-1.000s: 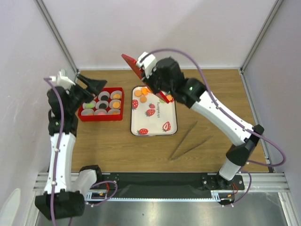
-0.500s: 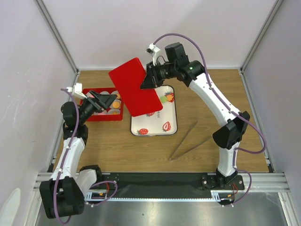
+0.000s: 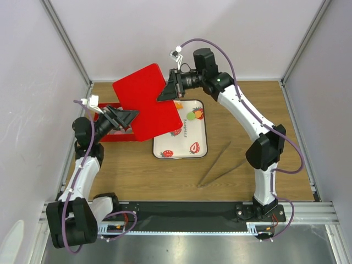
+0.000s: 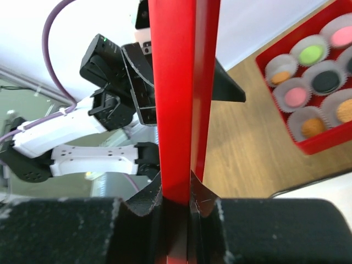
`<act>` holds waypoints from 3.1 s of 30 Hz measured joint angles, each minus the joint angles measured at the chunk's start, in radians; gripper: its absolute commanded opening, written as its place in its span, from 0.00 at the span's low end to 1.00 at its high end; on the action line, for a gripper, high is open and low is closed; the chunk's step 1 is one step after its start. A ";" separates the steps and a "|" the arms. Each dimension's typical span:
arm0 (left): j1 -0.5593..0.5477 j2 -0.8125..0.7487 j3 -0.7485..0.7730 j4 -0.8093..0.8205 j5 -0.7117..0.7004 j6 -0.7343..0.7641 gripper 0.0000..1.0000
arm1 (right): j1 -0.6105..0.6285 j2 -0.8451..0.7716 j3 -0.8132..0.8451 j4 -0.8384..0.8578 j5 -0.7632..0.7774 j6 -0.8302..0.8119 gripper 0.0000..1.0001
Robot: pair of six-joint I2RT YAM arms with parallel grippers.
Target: Pack the cookies
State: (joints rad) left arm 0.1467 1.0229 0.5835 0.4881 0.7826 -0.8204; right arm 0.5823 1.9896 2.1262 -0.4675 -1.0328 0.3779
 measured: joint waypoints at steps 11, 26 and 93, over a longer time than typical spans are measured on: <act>0.006 0.037 -0.003 0.173 0.102 -0.159 0.58 | -0.015 0.076 -0.034 0.154 -0.138 0.140 0.01; 0.008 0.050 -0.005 0.319 0.187 -0.319 0.00 | -0.049 0.144 -0.048 0.282 -0.160 0.252 0.48; -0.019 0.826 0.042 0.723 -0.992 -0.552 0.00 | 0.011 0.716 0.278 0.586 0.659 0.255 0.94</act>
State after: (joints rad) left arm 0.1280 1.8484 0.6258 1.2106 -0.2092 -1.3727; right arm 0.5930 2.7052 2.4046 0.1188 -0.3737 0.6331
